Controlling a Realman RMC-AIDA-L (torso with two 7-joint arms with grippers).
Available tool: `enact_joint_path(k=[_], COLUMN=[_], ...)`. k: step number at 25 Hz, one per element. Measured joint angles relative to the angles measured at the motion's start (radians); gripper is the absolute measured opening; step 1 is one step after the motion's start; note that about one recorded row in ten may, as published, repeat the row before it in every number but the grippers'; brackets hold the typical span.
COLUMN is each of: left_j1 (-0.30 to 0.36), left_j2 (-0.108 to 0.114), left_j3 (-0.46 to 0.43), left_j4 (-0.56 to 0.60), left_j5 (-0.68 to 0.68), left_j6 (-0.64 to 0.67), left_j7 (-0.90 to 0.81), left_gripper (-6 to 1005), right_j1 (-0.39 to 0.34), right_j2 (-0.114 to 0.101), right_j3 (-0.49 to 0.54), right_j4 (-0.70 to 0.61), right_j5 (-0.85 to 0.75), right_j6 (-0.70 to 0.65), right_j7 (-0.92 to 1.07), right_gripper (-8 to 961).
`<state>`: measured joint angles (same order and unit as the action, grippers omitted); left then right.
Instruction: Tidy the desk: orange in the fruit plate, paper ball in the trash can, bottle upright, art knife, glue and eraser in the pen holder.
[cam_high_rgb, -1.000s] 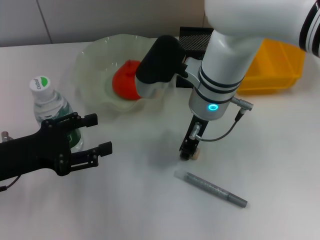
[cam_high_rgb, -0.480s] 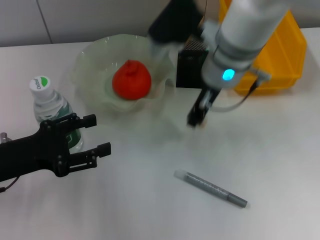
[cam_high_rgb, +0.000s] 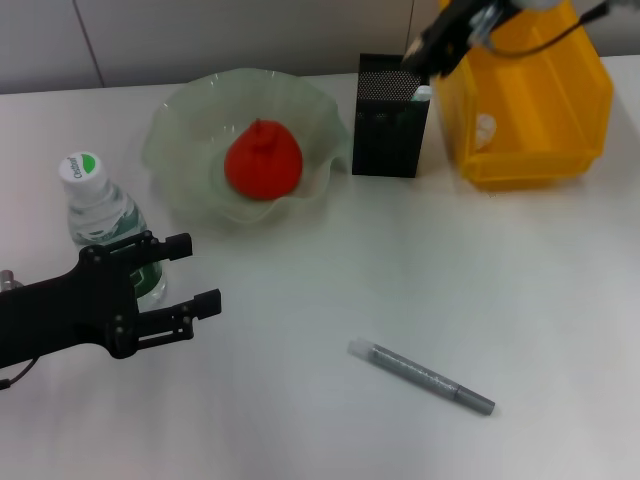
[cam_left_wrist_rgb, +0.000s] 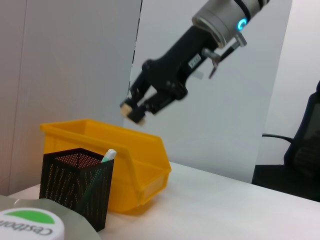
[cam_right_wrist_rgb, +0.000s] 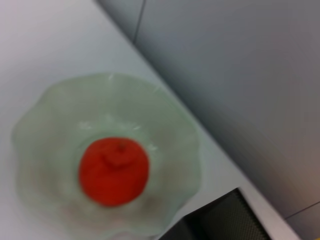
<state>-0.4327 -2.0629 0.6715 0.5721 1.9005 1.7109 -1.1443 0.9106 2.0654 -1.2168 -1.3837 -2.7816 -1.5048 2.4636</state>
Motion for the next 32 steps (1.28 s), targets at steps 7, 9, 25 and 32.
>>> enact_joint_path(k=[7, 9, 25, 32], left_j1=[-0.002, -0.005, -0.014, -0.017], left_j2=[-0.001, -0.002, -0.001, -0.001], left_j3=[0.005, 0.005, 0.005, 0.005], left_j4=[-0.001, -0.001, -0.026, -0.027], left_j5=[0.000, 0.000, 0.002, 0.002], left_j6=[-0.004, -0.004, -0.011, -0.019], left_j7=[-0.003, -0.006, -0.005, -0.011], left_gripper=[799, 799, 799, 799], right_j1=[0.050, 0.052, -0.073, -0.106], right_j2=[-0.019, -0.026, -0.007, -0.003], right_j3=[0.090, 0.098, 0.108, 0.110], right_j4=[0.156, 0.212, 0.295, 0.315], right_j5=[0.002, 0.002, 0.176, 0.279], right_j6=[0.072, 0.121, 0.368, 0.443], right_j7=[-0.093, -0.116, -0.370, -0.502], right_gripper=[300, 303, 331, 343])
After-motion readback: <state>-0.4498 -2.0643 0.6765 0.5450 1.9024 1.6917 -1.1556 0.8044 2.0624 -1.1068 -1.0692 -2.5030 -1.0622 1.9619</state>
